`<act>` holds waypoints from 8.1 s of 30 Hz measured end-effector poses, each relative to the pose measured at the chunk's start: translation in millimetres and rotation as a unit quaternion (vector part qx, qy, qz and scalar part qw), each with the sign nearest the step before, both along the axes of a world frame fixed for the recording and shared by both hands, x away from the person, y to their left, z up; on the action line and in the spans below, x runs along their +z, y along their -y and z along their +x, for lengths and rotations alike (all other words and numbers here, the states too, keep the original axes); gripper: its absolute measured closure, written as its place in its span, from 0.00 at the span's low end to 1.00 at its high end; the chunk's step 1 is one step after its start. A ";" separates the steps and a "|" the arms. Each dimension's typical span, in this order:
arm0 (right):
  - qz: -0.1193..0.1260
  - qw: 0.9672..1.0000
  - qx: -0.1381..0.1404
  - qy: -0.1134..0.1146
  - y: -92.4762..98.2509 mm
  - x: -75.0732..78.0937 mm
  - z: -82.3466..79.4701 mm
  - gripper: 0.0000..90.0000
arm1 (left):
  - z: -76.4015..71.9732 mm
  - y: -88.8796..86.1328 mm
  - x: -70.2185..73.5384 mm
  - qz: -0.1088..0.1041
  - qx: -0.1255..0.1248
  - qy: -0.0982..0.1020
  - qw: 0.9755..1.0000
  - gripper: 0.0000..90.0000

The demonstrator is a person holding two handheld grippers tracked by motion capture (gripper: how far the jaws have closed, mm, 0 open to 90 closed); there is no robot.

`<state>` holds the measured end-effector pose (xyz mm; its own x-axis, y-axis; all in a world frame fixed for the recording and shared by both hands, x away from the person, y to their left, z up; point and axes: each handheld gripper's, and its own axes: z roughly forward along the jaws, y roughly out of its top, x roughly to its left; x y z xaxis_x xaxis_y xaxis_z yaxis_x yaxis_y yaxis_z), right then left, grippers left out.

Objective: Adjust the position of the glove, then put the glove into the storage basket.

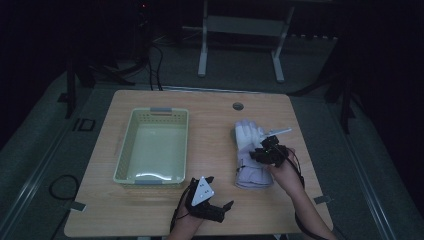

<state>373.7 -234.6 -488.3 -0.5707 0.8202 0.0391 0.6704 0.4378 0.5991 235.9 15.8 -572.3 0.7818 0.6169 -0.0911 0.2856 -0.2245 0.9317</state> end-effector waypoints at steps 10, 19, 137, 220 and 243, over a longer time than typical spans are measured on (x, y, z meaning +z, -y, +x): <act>0.043 0.998 0.036 0.021 13.3 4.3 -9.1 0.26 | 1.0 -0.6 0.0 0.000 0.001 -0.004 1.000 0.00; 0.053 0.994 0.074 0.060 26.5 8.1 -17.7 0.15 | 3.4 -0.7 0.0 -0.001 -0.003 -0.016 1.000 0.00; 0.106 0.994 0.038 0.003 54.6 -26.9 15.6 0.90 | 169.6 68.3 53.4 0.071 -0.030 -0.275 0.958 0.81; 0.157 0.975 0.154 0.038 -219.5 58.4 25.6 0.90 | 134.4 -202.2 163.8 0.146 0.067 -0.242 0.957 0.82; 0.046 0.986 0.160 0.006 -266.3 -15.1 26.5 0.90 | 145.6 -219.5 71.6 0.162 0.085 -0.319 0.930 0.81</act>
<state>400.2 31.7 -503.4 -0.8010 0.5908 0.0970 0.4991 0.5695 0.6531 381.6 235.3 -500.7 0.5205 0.8028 -0.2908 0.8146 -0.3648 0.4510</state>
